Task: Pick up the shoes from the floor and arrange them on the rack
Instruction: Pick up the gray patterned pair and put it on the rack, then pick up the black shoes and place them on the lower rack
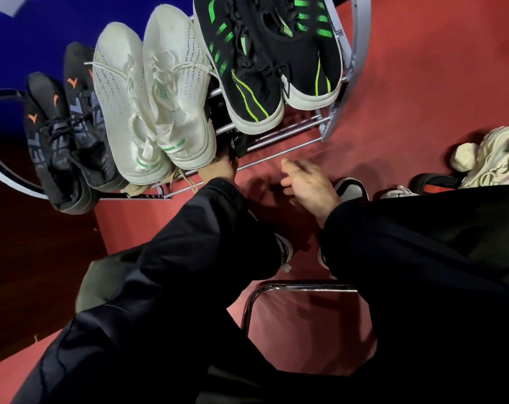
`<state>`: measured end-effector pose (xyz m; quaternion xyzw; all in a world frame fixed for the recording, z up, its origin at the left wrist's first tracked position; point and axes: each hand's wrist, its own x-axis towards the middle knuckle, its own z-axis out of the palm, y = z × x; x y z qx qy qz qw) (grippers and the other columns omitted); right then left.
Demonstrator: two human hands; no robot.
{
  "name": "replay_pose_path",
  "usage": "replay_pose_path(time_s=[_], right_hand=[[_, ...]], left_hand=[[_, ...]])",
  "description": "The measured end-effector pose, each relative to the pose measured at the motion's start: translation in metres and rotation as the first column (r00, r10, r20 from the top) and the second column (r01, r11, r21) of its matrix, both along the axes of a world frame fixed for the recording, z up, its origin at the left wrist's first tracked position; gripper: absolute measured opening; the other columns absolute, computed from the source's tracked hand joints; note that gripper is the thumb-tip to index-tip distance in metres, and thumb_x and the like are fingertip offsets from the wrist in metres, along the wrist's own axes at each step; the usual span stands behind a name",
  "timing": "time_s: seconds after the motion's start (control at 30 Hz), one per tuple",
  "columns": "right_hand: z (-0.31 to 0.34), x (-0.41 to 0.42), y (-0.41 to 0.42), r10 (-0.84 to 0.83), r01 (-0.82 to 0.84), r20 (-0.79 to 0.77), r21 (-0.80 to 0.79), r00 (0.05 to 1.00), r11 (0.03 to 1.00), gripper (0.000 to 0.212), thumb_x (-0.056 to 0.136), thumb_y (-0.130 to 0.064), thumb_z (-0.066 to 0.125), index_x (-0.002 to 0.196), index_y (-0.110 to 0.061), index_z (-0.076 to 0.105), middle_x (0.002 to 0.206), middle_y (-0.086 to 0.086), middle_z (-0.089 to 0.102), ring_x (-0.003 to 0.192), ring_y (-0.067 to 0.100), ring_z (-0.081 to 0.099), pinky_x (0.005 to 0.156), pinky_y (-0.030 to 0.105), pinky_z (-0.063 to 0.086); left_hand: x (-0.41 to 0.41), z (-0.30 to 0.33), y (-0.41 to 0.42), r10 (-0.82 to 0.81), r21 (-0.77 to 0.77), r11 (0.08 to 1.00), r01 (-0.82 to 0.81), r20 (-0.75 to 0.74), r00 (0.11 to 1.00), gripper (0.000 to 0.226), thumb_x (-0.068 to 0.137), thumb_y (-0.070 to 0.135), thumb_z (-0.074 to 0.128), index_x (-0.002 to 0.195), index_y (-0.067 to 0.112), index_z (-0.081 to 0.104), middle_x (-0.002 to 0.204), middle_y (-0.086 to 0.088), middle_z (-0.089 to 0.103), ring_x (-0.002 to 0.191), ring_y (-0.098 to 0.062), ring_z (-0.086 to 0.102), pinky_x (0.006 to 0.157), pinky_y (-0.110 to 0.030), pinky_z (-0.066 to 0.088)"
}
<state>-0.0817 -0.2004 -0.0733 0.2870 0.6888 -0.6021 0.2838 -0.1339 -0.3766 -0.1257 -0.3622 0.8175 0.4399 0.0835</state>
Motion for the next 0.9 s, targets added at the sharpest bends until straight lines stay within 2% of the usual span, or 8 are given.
replay_pose_path(time_s=[0.07, 0.17, 0.27, 0.37, 0.4, 0.6, 0.8, 0.9], right_hand=[[0.002, 0.002, 0.0, 0.012, -0.012, -0.004, -0.002, 1.0, 1.0, 0.05, 0.101, -0.046, 0.052, 0.116, 0.0, 0.064, 0.101, 0.02, 0.073, 0.083, 0.029, 0.065, 0.079, 0.041, 0.055], [0.003, 0.005, -0.001, 0.035, -0.034, -0.005, 0.017, 0.999, 0.999, 0.052, 0.098, -0.051, 0.052, 0.111, -0.002, 0.064, 0.109, 0.021, 0.072, 0.099, 0.038, 0.069, 0.094, 0.052, 0.056], [0.001, 0.003, 0.0, 0.047, -0.047, -0.008, 0.025, 0.999, 0.999, 0.051, 0.097, -0.051, 0.052, 0.108, -0.003, 0.065, 0.108, 0.02, 0.073, 0.102, 0.039, 0.068, 0.097, 0.052, 0.055], [-0.001, 0.002, 0.002, 0.072, -0.072, -0.004, 0.017, 0.997, 0.997, 0.028, 0.1, -0.041, 0.055, 0.091, -0.016, 0.065, 0.095, 0.01, 0.074, 0.084, 0.027, 0.067, 0.084, 0.043, 0.055], [-0.001, 0.004, 0.003, 0.088, -0.088, -0.007, 0.013, 0.996, 0.996, 0.023, 0.1, -0.036, 0.056, 0.085, -0.02, 0.063, 0.086, 0.004, 0.072, 0.077, 0.021, 0.063, 0.076, 0.038, 0.052], [0.022, 0.014, 0.011, 0.19, -0.189, -0.024, 0.044, 0.981, 0.981, 0.028, 0.099, -0.014, 0.059, 0.071, -0.02, 0.06, 0.067, -0.001, 0.062, 0.051, 0.008, 0.048, 0.043, 0.018, 0.036], [0.066, 0.005, 0.029, 0.329, -0.33, 0.025, 0.076, 0.944, 0.941, 0.018, 0.093, -0.023, 0.061, 0.102, -0.014, 0.075, 0.085, -0.002, 0.072, 0.08, 0.017, 0.064, 0.077, 0.028, 0.053], [0.115, -0.012, 0.048, 0.498, -0.494, 0.0, 0.115, 0.867, 0.862, 0.015, 0.098, -0.018, 0.057, 0.107, -0.014, 0.069, 0.083, -0.005, 0.067, 0.082, 0.016, 0.062, 0.067, 0.024, 0.048]], left_hand=[[-0.003, 0.002, 0.001, 0.064, 0.042, 0.997, -0.066, 0.037, 0.997, 0.026, 0.094, 0.028, 0.058, 0.109, 0.009, 0.064, 0.12, -0.012, 0.066, 0.121, -0.03, 0.058, 0.094, -0.03, 0.042], [-0.001, 0.0, 0.0, 0.157, 0.096, 0.983, -0.156, -0.002, 0.988, 0.026, 0.095, 0.027, 0.055, 0.112, 0.01, 0.064, 0.116, -0.01, 0.067, 0.112, -0.033, 0.059, 0.081, -0.029, 0.036], [0.001, 0.0, 0.001, 0.195, 0.293, 0.937, -0.19, 0.011, 0.981, 0.021, 0.095, 0.023, 0.056, 0.109, 0.009, 0.064, 0.101, -0.011, 0.068, 0.092, -0.03, 0.064, 0.076, -0.032, 0.05], [0.009, 0.015, 0.01, 0.421, 0.528, 0.7, -0.48, 0.238, 0.875, 0.01, 0.093, 0.014, 0.057, 0.102, 0.012, 0.059, 0.084, -0.004, 0.06, 0.071, -0.017, 0.061, 0.057, -0.023, 0.051], [0.014, 0.016, 0.015, 0.428, 0.534, 0.688, -0.492, 0.249, 0.869, 0.013, 0.091, 0.013, 0.059, 0.103, 0.012, 0.058, 0.083, -0.005, 0.059, 0.07, -0.018, 0.06, 0.054, -0.023, 0.051], [0.048, 0.05, 0.033, 0.205, 0.559, 0.771, -0.305, 0.236, 0.95, 0.01, 0.092, 0.014, 0.057, 0.082, 0.011, 0.059, 0.053, -0.002, 0.055, 0.052, -0.016, 0.054, 0.045, -0.02, 0.047], [0.059, 0.094, 0.055, 0.04, 0.581, 0.803, -0.131, 0.167, 0.985, 0.009, 0.095, 0.02, 0.053, 0.088, 0.017, 0.058, 0.057, 0.004, 0.052, 0.045, -0.009, 0.05, 0.047, -0.017, 0.043], [0.056, 0.126, 0.092, -0.073, 0.616, 0.788, 0.024, 0.054, 0.996, 0.016, 0.093, 0.015, 0.053, 0.079, 0.014, 0.061, 0.058, 0.002, 0.059, 0.044, -0.01, 0.052, 0.046, -0.017, 0.039]])
